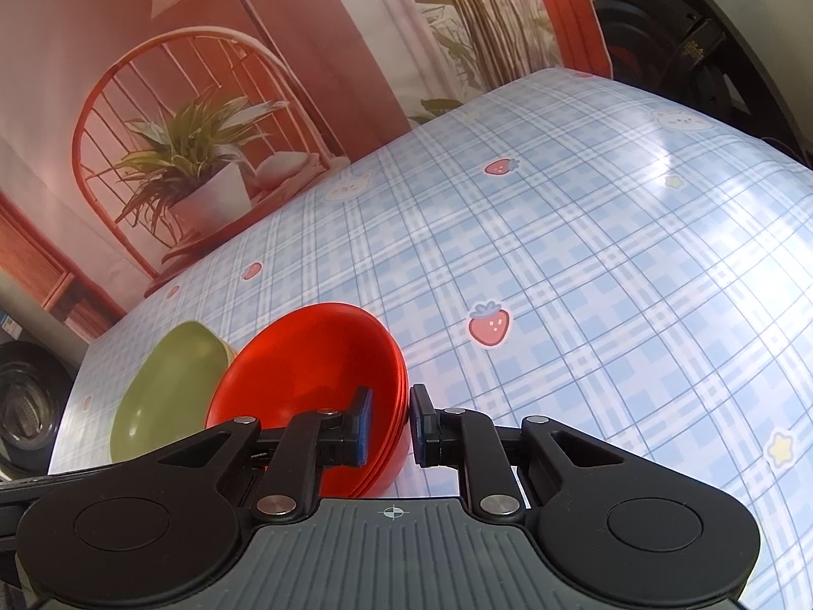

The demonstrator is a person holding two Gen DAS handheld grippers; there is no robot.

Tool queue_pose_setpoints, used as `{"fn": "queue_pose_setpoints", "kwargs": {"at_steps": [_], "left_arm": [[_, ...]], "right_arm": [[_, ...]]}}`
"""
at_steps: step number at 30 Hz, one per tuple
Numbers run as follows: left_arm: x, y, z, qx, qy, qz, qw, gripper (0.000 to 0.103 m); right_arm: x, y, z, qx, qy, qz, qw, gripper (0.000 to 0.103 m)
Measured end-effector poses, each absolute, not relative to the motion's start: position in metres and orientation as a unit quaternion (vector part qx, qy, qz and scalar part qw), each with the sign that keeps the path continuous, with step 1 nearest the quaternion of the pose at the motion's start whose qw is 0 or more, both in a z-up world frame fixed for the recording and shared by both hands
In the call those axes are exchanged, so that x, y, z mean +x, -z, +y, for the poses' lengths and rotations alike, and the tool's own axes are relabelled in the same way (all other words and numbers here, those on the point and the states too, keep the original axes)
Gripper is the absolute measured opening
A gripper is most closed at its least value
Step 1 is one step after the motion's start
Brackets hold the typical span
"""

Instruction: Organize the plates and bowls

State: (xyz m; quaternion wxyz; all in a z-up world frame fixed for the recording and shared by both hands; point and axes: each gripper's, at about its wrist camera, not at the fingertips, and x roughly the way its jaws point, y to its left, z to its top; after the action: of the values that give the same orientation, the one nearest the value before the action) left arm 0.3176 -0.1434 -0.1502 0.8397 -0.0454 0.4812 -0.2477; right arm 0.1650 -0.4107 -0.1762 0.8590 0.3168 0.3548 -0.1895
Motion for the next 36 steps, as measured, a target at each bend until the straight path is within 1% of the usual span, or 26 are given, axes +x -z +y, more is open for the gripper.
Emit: {"fn": "queue_pose_setpoints", "kwargs": {"at_steps": [3,4,5,13,22,36], "left_arm": [[0.32,0.155,-0.144,-0.049,0.247,0.486,0.836,0.029],[0.32,0.157,-0.144,-0.05,0.244,0.487,0.837,0.026],[0.32,0.157,-0.144,-0.047,0.24,0.486,0.839,0.02],[0.319,0.155,-0.143,-0.046,0.24,0.48,0.843,0.018],[0.314,0.147,-0.138,-0.053,0.251,0.472,0.843,0.018],[0.314,0.113,-0.118,-0.059,0.255,0.435,0.861,0.018]], "right_arm": [[0.164,0.177,-0.412,0.318,0.19,0.353,0.859,0.011],[0.164,0.177,-0.413,0.318,0.19,0.352,0.859,0.01],[0.164,0.178,-0.413,0.317,0.189,0.352,0.86,0.01],[0.163,0.176,-0.41,0.312,0.192,0.353,0.861,0.009],[0.159,0.165,-0.407,0.302,0.2,0.344,0.866,0.008],[0.174,0.127,-0.392,0.273,0.189,0.326,0.885,0.008]]}}
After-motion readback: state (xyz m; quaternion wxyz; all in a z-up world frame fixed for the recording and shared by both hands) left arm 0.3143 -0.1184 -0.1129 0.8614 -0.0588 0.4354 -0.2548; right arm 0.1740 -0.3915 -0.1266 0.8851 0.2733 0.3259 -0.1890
